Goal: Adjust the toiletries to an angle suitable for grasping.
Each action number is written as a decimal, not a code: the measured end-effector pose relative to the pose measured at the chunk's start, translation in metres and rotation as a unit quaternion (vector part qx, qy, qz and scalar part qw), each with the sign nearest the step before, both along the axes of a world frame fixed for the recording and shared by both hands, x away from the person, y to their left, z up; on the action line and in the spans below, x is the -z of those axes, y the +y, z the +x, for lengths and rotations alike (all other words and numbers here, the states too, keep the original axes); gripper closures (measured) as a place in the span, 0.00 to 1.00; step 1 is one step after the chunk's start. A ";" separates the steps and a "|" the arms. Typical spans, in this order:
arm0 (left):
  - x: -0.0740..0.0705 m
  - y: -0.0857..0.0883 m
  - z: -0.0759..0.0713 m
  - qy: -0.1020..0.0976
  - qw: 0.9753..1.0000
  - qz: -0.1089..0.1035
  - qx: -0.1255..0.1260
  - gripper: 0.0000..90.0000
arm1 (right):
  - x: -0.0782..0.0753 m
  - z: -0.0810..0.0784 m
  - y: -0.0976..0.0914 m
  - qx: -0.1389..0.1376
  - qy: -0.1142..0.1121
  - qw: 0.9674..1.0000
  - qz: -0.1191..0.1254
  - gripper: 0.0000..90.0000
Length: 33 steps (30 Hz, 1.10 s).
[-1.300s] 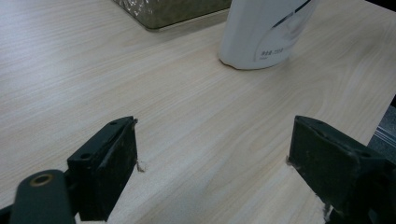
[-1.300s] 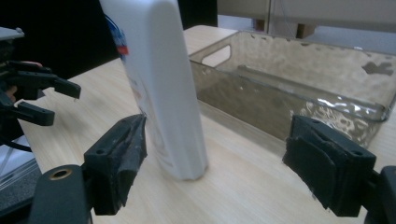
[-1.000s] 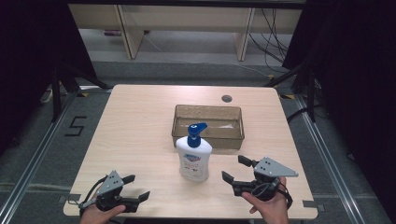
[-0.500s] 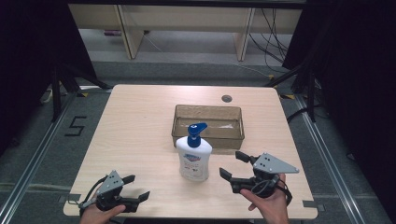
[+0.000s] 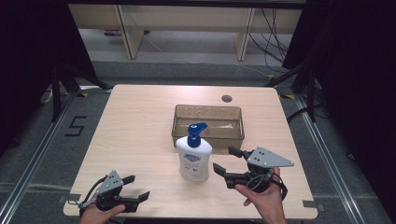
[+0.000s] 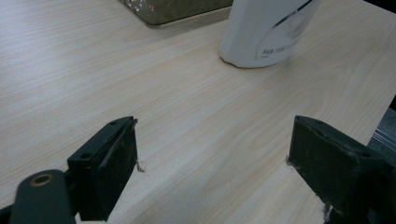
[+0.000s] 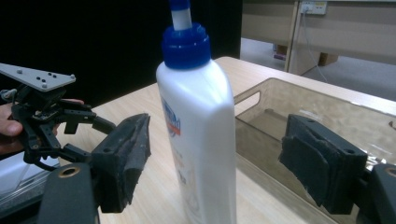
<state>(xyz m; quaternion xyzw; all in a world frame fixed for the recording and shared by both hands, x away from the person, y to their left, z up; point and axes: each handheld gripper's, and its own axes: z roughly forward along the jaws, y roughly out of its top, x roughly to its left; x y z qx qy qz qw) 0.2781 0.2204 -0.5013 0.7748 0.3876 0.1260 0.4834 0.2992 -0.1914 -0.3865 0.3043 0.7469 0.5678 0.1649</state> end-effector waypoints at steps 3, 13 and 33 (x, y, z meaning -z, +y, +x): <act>0.000 0.000 0.000 0.001 1.000 0.001 0.002 0.16 | -0.004 0.003 0.005 -0.001 -0.001 1.000 0.007 0.27; -0.001 0.000 -0.001 0.001 1.000 0.005 0.003 0.16 | -0.013 0.011 0.016 -0.007 -0.001 1.000 0.006 0.28; -0.001 0.000 -0.001 0.002 1.000 0.008 0.002 0.16 | -0.024 0.021 0.038 -0.028 -0.026 0.999 0.000 0.30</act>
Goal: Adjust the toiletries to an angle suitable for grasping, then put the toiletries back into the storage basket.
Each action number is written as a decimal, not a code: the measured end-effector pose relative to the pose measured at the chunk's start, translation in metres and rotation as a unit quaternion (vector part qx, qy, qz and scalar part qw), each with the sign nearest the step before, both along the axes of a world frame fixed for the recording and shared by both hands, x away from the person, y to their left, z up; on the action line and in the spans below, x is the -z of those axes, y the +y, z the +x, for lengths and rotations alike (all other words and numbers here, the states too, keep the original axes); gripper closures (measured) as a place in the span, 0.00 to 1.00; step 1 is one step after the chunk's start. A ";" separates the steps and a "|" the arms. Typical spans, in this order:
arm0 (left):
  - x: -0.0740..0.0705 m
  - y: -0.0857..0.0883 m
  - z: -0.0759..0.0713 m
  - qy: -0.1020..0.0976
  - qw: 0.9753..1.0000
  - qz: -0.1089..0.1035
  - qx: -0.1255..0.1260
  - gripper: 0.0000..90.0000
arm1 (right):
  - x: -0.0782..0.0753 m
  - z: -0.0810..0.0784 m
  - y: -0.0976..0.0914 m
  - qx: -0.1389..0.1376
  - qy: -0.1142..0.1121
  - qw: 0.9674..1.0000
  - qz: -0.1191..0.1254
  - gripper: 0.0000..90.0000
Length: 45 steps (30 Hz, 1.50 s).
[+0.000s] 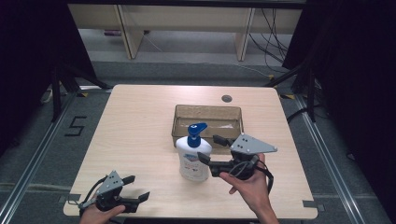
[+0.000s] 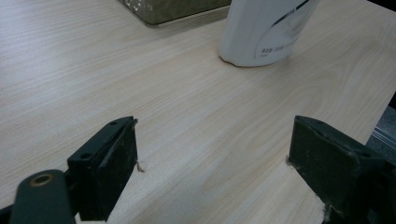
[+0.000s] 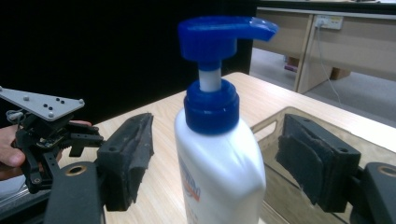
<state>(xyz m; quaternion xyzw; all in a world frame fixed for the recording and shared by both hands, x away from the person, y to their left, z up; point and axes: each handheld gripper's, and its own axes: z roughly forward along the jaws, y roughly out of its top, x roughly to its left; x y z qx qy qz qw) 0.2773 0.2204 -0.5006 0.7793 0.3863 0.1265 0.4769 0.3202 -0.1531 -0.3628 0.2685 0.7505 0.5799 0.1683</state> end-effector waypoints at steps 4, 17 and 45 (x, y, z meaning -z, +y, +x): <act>0.000 0.000 0.000 0.000 1.000 0.000 0.001 0.16 | -0.003 0.005 0.003 -0.001 0.002 1.000 0.005 0.32; 0.000 -0.001 0.002 0.000 1.000 -0.004 0.006 0.16 | -0.006 0.017 0.012 -0.013 -0.001 1.000 0.009 0.35; -0.001 -0.002 0.001 0.004 1.000 -0.003 0.002 0.16 | -0.004 0.040 0.034 -0.046 -0.014 0.999 0.009 0.61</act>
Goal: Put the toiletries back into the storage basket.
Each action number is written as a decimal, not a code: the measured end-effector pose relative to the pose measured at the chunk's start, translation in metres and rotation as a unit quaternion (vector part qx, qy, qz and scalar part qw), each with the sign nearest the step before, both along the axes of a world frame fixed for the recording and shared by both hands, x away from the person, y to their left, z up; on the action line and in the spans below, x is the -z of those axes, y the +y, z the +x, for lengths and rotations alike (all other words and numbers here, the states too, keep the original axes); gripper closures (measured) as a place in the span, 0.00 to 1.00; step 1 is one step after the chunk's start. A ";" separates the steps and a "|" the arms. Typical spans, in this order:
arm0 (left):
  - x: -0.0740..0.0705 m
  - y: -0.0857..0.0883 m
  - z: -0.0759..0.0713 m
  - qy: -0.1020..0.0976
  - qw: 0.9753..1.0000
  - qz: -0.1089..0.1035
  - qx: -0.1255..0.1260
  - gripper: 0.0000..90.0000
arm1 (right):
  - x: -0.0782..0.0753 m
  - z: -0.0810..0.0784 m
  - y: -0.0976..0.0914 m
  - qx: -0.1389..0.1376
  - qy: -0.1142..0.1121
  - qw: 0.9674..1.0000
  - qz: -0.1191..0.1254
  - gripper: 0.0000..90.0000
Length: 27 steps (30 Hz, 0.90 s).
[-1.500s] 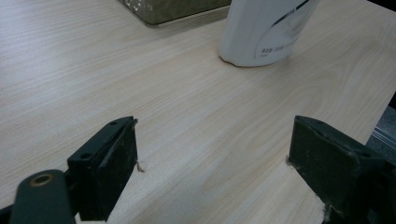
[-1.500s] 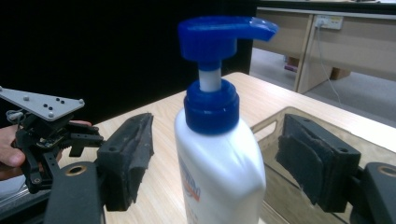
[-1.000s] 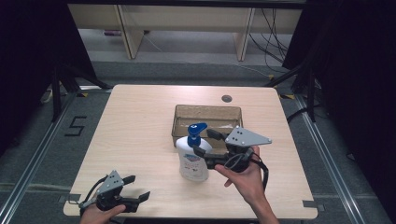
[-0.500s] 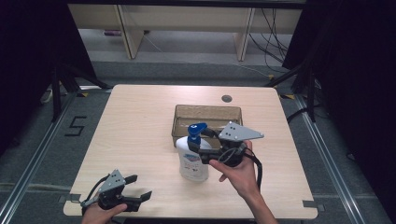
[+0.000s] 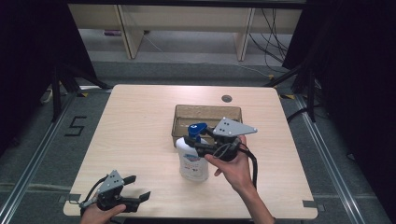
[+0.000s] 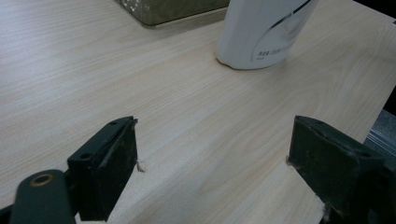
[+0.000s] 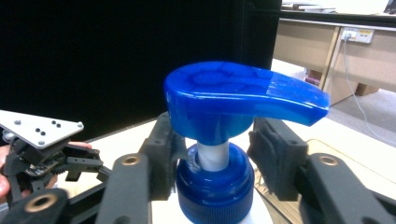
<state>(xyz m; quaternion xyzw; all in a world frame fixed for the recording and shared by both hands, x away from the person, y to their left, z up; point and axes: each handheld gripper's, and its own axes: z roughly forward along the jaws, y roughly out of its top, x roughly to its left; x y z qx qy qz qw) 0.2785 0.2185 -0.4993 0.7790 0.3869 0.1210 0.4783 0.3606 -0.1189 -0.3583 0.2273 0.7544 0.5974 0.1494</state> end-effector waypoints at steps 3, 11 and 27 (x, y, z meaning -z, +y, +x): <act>0.000 -0.001 0.001 -0.005 1.000 -0.005 0.008 0.16 | 0.000 0.000 0.001 -0.001 -0.013 1.000 0.006 0.66; 0.001 0.002 0.001 -0.004 1.000 -0.004 0.004 0.16 | -0.002 -0.004 0.003 0.010 -0.009 1.000 -0.003 0.68; 0.001 0.000 0.000 -0.006 1.000 -0.008 -0.002 0.16 | -0.001 -0.007 0.007 0.029 -0.035 0.999 0.001 0.69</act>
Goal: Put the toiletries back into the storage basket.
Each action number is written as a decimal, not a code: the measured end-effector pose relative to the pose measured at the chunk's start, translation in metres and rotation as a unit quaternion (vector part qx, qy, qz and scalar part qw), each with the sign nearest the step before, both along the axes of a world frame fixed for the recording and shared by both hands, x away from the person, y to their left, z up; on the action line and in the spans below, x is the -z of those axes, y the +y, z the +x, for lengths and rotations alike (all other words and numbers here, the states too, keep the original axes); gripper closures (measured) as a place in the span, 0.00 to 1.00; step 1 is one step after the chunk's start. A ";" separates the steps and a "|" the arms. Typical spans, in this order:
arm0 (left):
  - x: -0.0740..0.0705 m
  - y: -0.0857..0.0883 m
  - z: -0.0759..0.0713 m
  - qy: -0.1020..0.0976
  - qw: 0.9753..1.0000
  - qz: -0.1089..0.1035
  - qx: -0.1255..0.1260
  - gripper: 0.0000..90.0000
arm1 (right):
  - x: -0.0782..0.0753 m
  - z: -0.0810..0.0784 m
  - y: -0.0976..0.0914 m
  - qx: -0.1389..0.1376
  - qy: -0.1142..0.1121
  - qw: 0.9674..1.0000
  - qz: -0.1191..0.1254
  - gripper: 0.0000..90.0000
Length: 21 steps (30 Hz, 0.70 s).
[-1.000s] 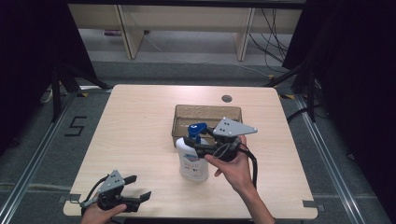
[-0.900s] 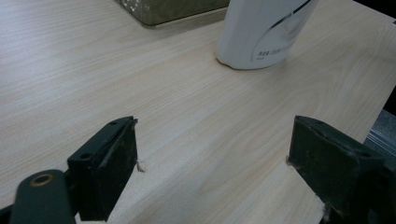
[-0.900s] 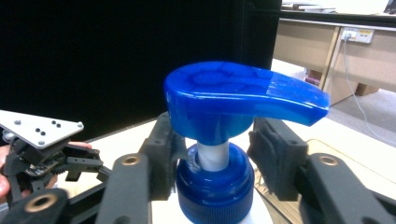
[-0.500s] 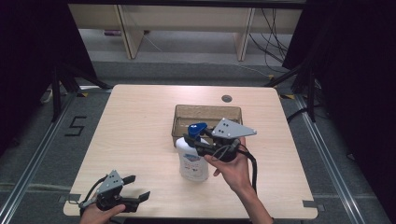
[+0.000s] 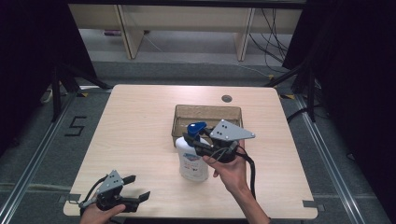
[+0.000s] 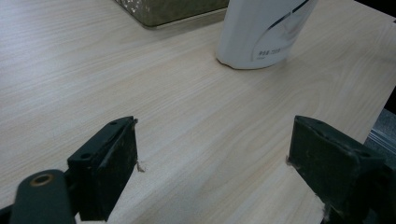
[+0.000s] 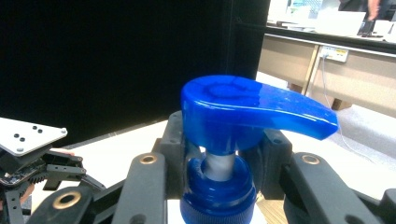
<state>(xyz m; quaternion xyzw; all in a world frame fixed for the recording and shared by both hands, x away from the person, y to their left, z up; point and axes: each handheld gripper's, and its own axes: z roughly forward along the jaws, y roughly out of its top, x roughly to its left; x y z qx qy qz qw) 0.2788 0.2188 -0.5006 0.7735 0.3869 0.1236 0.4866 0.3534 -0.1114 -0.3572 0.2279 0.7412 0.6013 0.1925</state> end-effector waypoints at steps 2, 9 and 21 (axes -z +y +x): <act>0.000 0.001 0.000 0.001 1.000 0.002 0.002 0.16 | 0.000 0.002 0.000 -0.001 -0.003 1.000 -0.002 0.69; -0.001 0.002 0.001 0.002 1.000 0.005 0.007 0.16 | -0.002 0.004 0.001 0.000 0.009 1.000 0.004 0.69; -0.002 0.003 0.000 0.003 1.000 0.008 0.002 0.16 | -0.011 0.005 0.006 -0.004 0.001 1.000 0.010 0.70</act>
